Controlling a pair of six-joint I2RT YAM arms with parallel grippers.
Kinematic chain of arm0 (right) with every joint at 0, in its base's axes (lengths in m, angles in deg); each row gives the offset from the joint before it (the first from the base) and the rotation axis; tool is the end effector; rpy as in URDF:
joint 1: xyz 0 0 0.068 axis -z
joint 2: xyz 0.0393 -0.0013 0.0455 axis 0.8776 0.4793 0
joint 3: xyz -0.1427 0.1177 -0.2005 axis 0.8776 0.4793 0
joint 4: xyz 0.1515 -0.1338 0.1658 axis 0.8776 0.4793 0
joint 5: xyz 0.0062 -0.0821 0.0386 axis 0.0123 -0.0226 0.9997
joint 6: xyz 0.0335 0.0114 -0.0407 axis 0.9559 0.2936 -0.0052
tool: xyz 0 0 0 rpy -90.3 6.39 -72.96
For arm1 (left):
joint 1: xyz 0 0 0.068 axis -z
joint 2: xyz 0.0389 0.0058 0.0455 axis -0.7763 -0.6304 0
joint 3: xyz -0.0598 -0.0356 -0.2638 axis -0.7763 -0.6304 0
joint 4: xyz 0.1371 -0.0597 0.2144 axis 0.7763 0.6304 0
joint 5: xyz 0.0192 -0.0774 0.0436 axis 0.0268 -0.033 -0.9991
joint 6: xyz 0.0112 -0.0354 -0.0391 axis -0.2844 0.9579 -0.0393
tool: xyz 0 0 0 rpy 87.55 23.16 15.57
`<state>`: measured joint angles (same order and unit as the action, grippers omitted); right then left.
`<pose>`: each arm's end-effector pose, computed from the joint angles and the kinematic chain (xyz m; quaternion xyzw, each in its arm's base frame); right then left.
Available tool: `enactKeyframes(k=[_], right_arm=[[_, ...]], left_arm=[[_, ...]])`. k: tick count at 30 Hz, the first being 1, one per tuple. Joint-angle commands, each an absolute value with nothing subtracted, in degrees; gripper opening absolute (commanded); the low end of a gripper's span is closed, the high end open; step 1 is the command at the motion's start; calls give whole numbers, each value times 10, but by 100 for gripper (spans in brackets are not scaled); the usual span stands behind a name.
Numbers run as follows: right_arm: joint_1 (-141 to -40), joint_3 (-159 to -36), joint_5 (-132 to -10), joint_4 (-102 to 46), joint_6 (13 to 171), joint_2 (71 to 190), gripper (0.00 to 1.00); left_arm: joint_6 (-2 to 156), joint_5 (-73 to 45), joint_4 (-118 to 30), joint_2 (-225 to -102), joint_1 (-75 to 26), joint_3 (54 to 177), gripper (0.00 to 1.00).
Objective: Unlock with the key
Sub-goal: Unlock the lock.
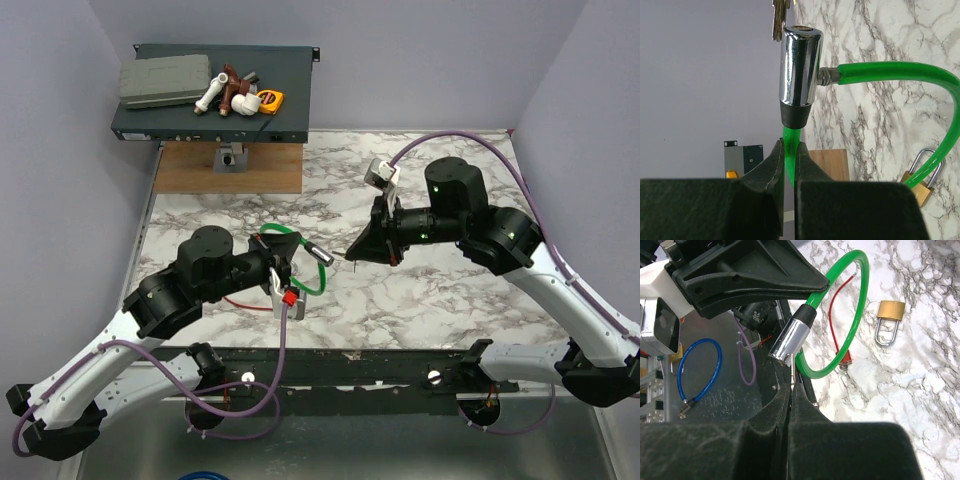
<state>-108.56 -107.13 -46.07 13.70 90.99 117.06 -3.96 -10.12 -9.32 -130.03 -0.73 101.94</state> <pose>0.1420 0.1814 0.4440 -0.4255 0.7058 0.4408 0.3557 0.0881 -0.1178 0.3869 0.7216 0.3415 0.0165 0.6020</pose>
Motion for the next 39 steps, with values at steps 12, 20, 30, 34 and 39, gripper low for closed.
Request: enactKeyframes(k=[12,20,30,34,39], right_arm=[[-1089,-1076,-483,118,905,1181,1],[-1089,-1072,-485,124,905,1177,1],[-1089,-1058,-476,145,907,1148,1],[-1090,-1059,-467,146,906,1144,1],[-1090,-1056,-450,142,908,1142,1]], left_arm=[[-67,-102,-120,-1304,9,1033,0],[-61,-110,-116,-1297,11,1030,0],[-31,-145,-120,-1294,-6,1023,0],[-18,-147,-117,-1302,-21,1033,0],[-15,-148,-114,-1308,-24,1037,0]])
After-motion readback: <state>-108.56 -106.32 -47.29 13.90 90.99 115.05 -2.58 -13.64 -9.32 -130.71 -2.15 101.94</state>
